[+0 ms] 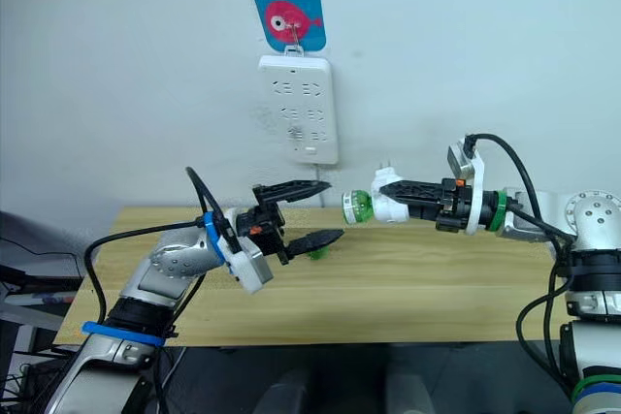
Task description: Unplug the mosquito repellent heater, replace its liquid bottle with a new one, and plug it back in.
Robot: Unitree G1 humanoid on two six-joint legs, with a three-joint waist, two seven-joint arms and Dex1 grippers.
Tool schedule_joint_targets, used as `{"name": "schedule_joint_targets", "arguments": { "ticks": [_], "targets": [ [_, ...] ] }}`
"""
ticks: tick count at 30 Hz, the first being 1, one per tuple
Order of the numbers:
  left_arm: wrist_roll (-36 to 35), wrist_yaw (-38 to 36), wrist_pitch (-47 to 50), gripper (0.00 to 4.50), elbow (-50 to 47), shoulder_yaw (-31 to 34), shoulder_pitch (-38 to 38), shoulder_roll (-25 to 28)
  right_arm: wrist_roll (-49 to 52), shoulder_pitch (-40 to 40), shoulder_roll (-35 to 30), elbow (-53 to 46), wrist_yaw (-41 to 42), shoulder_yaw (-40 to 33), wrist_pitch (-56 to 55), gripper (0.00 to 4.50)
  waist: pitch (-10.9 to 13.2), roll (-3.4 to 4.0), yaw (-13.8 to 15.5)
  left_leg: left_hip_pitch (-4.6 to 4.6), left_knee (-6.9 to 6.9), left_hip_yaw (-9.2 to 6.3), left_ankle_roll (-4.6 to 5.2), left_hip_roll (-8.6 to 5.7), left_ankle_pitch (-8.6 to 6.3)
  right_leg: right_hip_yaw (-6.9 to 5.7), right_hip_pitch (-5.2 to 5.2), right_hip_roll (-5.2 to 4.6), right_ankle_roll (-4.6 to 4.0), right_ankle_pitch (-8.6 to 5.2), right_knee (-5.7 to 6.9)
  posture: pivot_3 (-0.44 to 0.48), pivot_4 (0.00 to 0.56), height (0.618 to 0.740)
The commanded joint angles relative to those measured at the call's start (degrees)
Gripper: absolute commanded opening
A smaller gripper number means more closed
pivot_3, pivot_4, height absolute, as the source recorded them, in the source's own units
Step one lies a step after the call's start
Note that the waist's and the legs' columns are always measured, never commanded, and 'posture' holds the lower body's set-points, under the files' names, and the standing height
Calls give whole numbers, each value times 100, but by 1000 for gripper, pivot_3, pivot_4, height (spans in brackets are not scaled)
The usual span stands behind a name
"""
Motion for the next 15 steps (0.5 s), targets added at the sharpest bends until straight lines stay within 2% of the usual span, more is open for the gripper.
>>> {"name": "schedule_joint_targets", "arguments": {
  "ticks": [1,12,13,15],
  "targets": [
    [211,293,-145,4468,150,-122,-169,-55,279,-56,55,-215,-8,-91,-44,2975,0,0,-3,0,0,-1,0,0,0,0,0,0,0,0,0,-61,203,740],
    [485,803,-345,4468,455,-297,-406,-74,279,120,143,-534,10,-119,-24,2975,0,0,-15,-2,0,-9,-1,0,1,-3,0,0,0,0,-1,-83,216,740],
    [467,824,-340,4087,431,-313,-412,-78,279,145,139,-566,20,-117,-21,2975,0,0,-15,-3,0,-9,-1,0,1,-3,0,0,0,0,-2,-82,216,740],
    [455,860,-326,3647,405,-349,-422,-65,279,174,134,-603,35,-115,-16,2975,0,0,-16,-3,0,-8,0,0,1,-2,0,0,0,0,-3,-82,219,740]
  ]
}}
